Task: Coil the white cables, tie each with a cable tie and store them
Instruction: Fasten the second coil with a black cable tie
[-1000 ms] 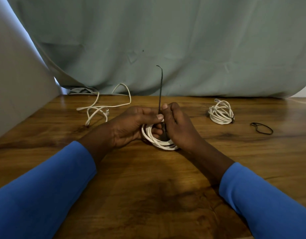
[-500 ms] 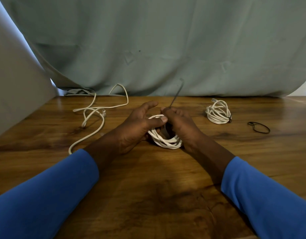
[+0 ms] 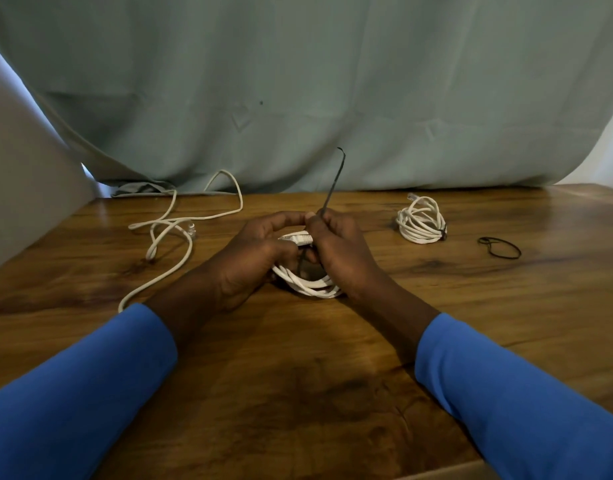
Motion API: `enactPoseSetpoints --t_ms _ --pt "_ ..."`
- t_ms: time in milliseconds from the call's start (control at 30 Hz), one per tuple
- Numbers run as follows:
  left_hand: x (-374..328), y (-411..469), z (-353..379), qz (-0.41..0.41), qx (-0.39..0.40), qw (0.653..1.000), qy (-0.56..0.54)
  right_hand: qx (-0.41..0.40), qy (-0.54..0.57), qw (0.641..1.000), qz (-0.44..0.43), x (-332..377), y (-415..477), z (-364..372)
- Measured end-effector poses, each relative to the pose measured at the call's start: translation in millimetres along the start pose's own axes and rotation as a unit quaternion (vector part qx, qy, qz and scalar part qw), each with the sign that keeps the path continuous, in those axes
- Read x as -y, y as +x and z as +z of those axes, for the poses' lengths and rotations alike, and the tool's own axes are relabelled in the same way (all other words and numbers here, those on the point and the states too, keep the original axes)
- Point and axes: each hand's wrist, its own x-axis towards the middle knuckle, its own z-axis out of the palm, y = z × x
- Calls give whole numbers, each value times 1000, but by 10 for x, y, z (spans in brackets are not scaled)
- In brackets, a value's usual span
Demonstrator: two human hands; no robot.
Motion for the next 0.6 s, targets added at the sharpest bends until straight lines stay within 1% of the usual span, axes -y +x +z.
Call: enactPoseSetpoints --t_ms 167,233,467,533,600 --pt "-3 -3 28 -4 4 1000 5 -10 -31 999 -35 -28 15 14" --pt "8 -10 31 9 14 1000 8 -10 -31 999 -38 -37 29 -6" --pt "10 -32 9 63 12 992 111 4 -9 999 -31 -78 57 -25" --pt "-2 -30 20 63 1 993 101 6 -9 999 -38 -78 56 -20" --pt "-10 -10 7 41 -5 998 52 5 -14 999 -52 -76 64 -17"
